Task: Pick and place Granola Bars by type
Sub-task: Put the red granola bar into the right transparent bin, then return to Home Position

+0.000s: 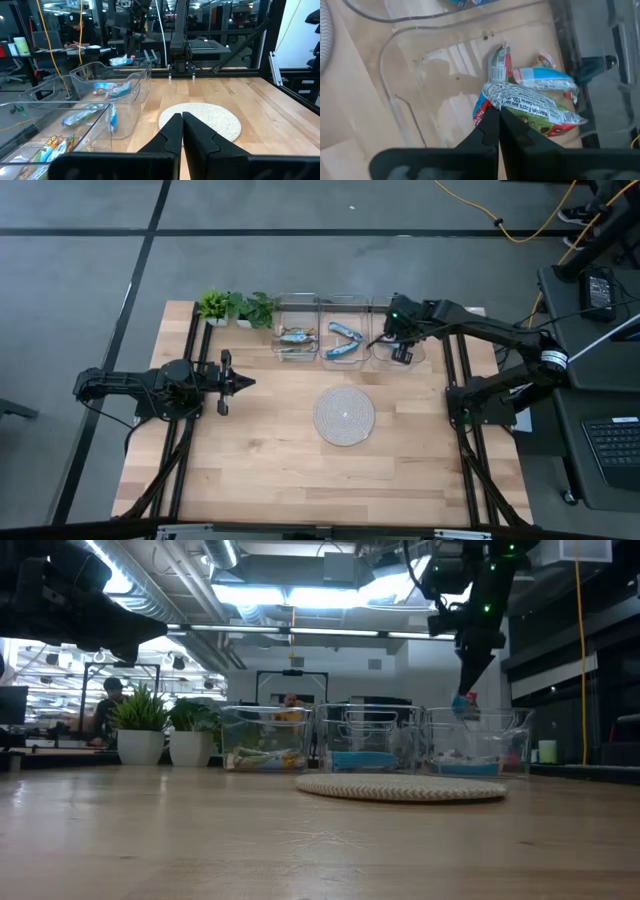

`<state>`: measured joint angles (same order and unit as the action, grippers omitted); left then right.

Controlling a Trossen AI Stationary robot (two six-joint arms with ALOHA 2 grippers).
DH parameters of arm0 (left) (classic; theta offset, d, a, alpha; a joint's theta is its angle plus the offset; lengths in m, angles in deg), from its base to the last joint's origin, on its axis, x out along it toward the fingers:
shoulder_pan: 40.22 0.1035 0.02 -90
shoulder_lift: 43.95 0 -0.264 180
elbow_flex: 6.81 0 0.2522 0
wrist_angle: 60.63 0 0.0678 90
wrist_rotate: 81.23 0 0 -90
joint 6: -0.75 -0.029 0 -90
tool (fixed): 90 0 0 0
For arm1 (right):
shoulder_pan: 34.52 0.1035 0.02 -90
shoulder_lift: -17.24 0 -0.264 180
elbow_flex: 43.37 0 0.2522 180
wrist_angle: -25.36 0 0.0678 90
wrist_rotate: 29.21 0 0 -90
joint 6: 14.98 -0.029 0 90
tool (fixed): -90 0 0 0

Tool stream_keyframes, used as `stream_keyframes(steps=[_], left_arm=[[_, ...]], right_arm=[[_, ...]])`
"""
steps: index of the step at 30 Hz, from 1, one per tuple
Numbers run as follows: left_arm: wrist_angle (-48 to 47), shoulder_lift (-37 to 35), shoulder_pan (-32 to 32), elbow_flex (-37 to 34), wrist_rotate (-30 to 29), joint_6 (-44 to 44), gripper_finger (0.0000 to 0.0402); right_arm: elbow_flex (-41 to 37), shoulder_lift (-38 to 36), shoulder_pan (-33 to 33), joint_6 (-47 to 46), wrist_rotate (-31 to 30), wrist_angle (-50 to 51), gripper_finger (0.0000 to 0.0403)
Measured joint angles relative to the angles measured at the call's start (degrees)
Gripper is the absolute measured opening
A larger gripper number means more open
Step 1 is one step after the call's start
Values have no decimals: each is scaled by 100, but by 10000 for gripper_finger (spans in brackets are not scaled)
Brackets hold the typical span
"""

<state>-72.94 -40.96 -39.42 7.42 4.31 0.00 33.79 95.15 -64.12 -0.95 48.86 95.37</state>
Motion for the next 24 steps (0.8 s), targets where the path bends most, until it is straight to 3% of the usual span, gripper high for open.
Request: stream_keyframes(steps=[8,14,18,24], left_arm=[[2,0,-2,0,2,0,4],[0,2,0,0,2,0,8],[1,2,-2,0,2,0,7],[2,-1,1,0,2,0,4]], right_arm=[[-735,4,-259,168,585,-908,7],[-906,4,-433,168,598,-1072,21],[-906,4,-446,243,299,-1073,65],[-749,4,-428,270,-42,-1020,163]])
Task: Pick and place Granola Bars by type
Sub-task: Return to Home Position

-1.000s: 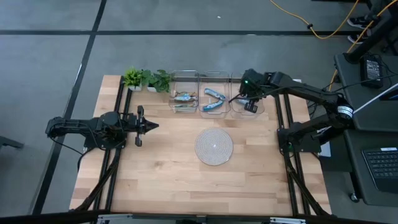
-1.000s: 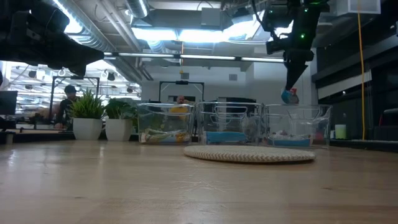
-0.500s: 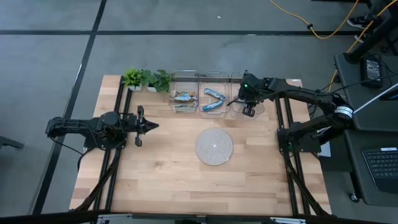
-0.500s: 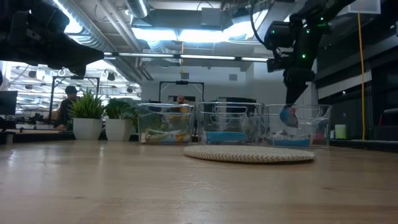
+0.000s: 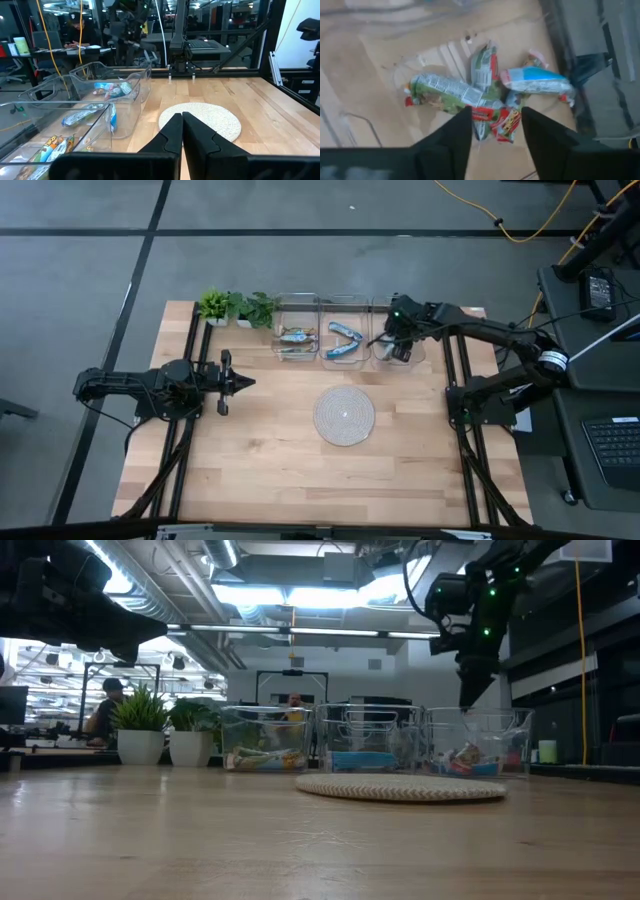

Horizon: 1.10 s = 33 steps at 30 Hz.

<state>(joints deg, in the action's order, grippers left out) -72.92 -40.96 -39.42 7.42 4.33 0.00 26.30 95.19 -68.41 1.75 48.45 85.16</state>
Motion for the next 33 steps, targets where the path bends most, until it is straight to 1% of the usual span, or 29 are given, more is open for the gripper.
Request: stream_keyframes(steps=[2,4,6,8,11,13,17,20,22,23,26,33], left_arm=[[0,0,0,0,0,2,6],[-1,1,-1,0,0,1,8],[-2,1,-2,0,0,1,8],[-1,1,-1,0,-2,2,7],[-2,2,-2,0,0,2,4],[-1,0,-2,0,0,1,4],[-1,2,-2,0,0,0,8],[0,2,-2,0,0,2,8],[-2,0,-2,0,0,0,6],[-2,2,0,0,0,0,5],[-1,1,0,0,0,0,4],[-2,2,-1,0,0,1,8]], right_arm=[[116,-26,40,-23,-2,52,186],[225,-104,125,-57,-3,66,199],[354,-254,256,-62,90,42,203],[435,-470,401,-80,344,-103,200],[440,-945,655,-140,982,-500,184],[447,-1298,874,-182,1453,-761,166],[218,-2049,1443,-272,2320,-1572,117],[-161,-2546,1888,-299,2953,-2341,65],[-494,-2843,2177,-361,3106,-2845,25],[-690,-2989,2314,-399,3112,-3079,13],[-1460,-3409,2653,-451,3109,-3873,11],[-3504,-4229,3183,-577,3106,-6517,6]])
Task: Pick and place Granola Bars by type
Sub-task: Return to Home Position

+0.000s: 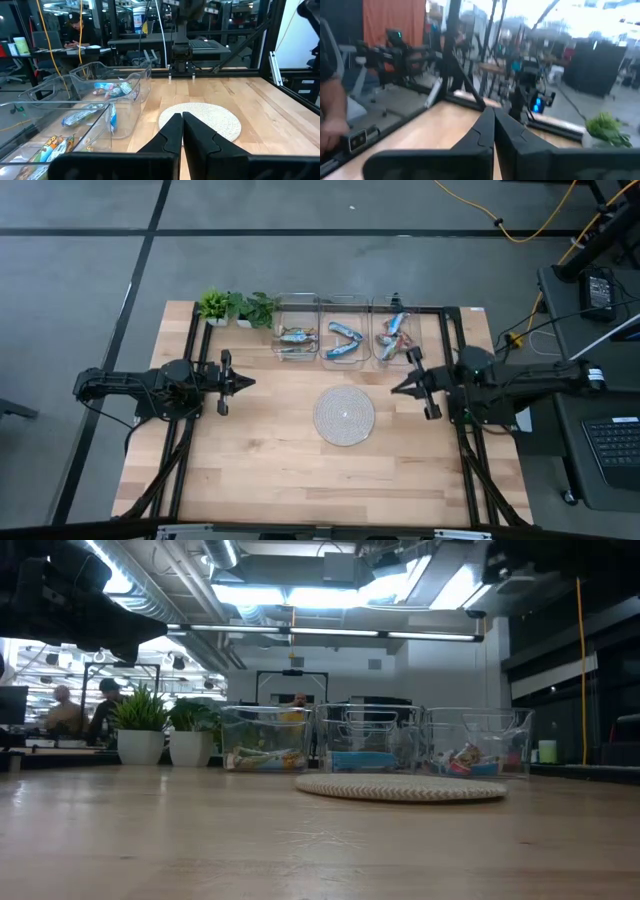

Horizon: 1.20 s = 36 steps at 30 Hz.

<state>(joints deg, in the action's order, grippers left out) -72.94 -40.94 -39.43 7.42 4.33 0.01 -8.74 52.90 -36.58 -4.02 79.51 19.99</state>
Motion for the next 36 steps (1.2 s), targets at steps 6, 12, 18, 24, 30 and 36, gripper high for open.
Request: stream_keyframes(steps=[6,12,18,24,30,36], left_arm=[[0,-2,-1,0,0,0,4],[0,-1,-1,0,0,-1,8],[0,-2,1,0,4,-1,5],[18,5,1,0,-19,-1,6],[4,9,-1,0,-47,-1,7],[2,10,1,0,-48,-1,5]], right_arm=[[-1085,-900,78,-215,2,-615,5],[-1799,-2452,82,-501,328,-647,4],[-2026,-3547,87,-352,390,14,4],[-2041,-3552,86,680,-375,820,5],[-2041,-3554,13,794,-806,1053,5],[-2047,-3550,-190,80,-861,1635,5]])
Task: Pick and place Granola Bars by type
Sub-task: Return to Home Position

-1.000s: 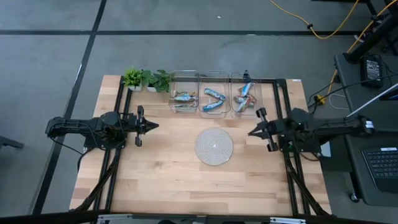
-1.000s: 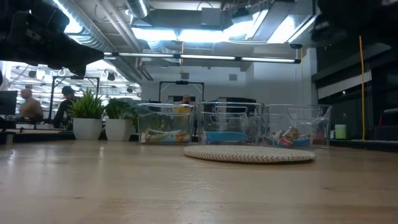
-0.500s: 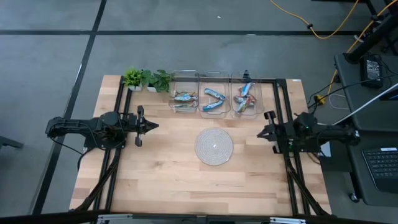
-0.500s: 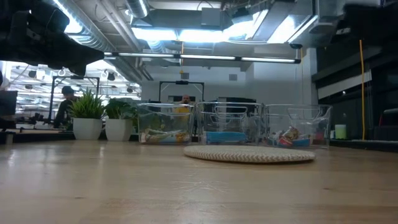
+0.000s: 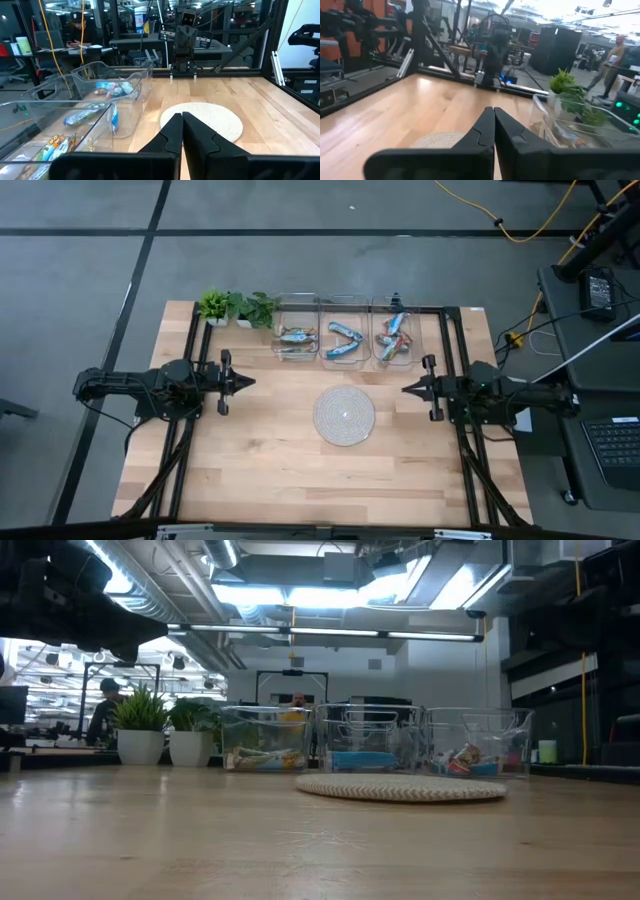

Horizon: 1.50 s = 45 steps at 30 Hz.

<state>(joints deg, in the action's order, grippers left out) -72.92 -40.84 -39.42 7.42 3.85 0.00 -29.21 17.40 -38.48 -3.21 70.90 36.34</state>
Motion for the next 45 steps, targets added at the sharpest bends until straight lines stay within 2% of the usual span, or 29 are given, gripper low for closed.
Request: stream_keyframes(steps=[15,19,23,32,45], left_arm=[[0,-1,0,0,2,0,7],[0,-1,0,0,2,0,8],[0,-1,0,0,4,0,4],[0,-1,0,0,4,0,8],[0,1,-2,0,4,0,8]], right_arm=[[0,3,-16,-210,187,-44,5],[0,5,-16,216,-348,41,5],[0,7,-16,94,-888,132,6],[0,7,-16,53,-899,132,28],[0,7,-16,53,-899,134,24]])
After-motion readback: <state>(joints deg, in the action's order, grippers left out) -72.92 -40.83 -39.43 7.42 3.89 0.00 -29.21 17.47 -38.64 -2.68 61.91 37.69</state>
